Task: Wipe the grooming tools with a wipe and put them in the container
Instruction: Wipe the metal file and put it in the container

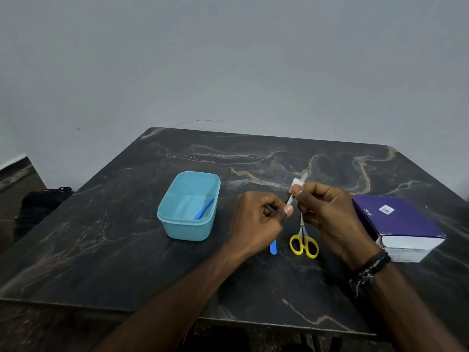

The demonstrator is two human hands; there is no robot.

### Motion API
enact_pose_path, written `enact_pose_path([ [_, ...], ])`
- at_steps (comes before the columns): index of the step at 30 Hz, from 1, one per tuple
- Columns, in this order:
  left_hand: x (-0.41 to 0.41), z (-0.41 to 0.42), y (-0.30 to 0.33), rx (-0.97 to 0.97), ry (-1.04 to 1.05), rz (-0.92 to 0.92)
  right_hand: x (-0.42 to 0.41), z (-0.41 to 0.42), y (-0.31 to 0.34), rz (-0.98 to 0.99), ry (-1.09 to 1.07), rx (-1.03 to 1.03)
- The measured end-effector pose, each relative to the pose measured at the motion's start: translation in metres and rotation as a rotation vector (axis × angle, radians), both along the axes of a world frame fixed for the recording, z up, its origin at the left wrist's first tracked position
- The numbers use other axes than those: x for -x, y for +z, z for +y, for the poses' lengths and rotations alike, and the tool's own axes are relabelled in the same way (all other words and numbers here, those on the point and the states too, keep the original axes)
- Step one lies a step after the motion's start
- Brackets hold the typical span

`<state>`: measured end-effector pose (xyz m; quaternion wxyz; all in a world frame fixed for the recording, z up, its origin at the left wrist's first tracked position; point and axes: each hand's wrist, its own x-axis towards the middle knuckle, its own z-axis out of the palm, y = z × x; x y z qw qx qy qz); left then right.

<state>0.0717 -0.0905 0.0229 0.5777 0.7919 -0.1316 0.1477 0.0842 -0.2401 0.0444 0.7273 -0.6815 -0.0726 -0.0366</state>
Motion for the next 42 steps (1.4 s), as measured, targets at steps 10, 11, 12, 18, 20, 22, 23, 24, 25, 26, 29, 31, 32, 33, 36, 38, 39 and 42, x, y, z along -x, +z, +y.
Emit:
enact_pose_path([
  [10, 0.002, -0.003, 0.000, -0.061, -0.014, -0.031, -0.004, -0.005, 0.002, -0.023, -0.108, -0.150],
  [11, 0.002, -0.002, 0.001, -0.050, -0.006, -0.029, -0.004, -0.005, 0.001, -0.010, -0.092, -0.138],
  [12, 0.001, -0.002, 0.001, -0.037, 0.006, -0.027, -0.003, -0.004, 0.001, 0.004, -0.071, -0.113],
  [18, 0.001, 0.001, 0.000, -0.035, 0.005, -0.017, -0.001, -0.002, 0.000, 0.028, 0.002, -0.027],
  [20, 0.001, 0.000, 0.001, -0.027, -0.008, -0.022, -0.003, -0.003, 0.000, 0.006, -0.095, -0.096],
  [22, 0.002, -0.001, 0.003, 0.012, -0.013, -0.015, -0.005, -0.005, 0.000, -0.011, -0.159, -0.167],
  [23, 0.002, 0.000, 0.005, 0.057, -0.010, -0.006, -0.006, -0.006, 0.000, -0.014, -0.164, -0.187],
  [24, 0.002, 0.000, 0.006, 0.121, -0.001, 0.004, -0.006, -0.006, 0.000, -0.012, -0.154, -0.199],
  [25, 0.002, 0.001, 0.009, 0.200, 0.013, 0.011, -0.005, -0.007, 0.001, -0.004, -0.132, -0.202],
  [26, 0.001, 0.003, 0.010, 0.285, 0.031, 0.006, -0.005, -0.007, 0.001, 0.007, -0.104, -0.198],
  [29, -0.001, 0.009, 0.016, 0.512, 0.059, -0.071, -0.001, -0.006, 0.004, 0.036, -0.004, -0.128],
  [31, -0.002, 0.010, 0.019, 0.608, 0.054, -0.111, 0.002, -0.003, 0.004, 0.047, 0.064, -0.059],
  [32, -0.001, 0.010, 0.020, 0.626, 0.058, -0.125, 0.003, -0.002, 0.004, 0.043, 0.086, -0.013],
  [33, -0.001, 0.009, 0.020, 0.627, 0.068, -0.135, 0.004, 0.000, 0.004, 0.036, 0.103, 0.037],
  [36, -0.003, 0.009, 0.019, 0.602, 0.085, -0.144, 0.008, 0.006, 0.004, 0.024, 0.141, 0.143],
  [38, -0.004, 0.009, 0.018, 0.566, 0.092, -0.139, 0.012, 0.009, 0.005, 0.021, 0.175, 0.177],
  [39, -0.004, 0.008, 0.018, 0.548, 0.096, -0.132, 0.013, 0.010, 0.005, 0.017, 0.189, 0.182],
  [42, -0.002, 0.005, 0.017, 0.515, 0.087, -0.120, 0.013, 0.011, 0.007, -0.002, 0.186, 0.175],
])
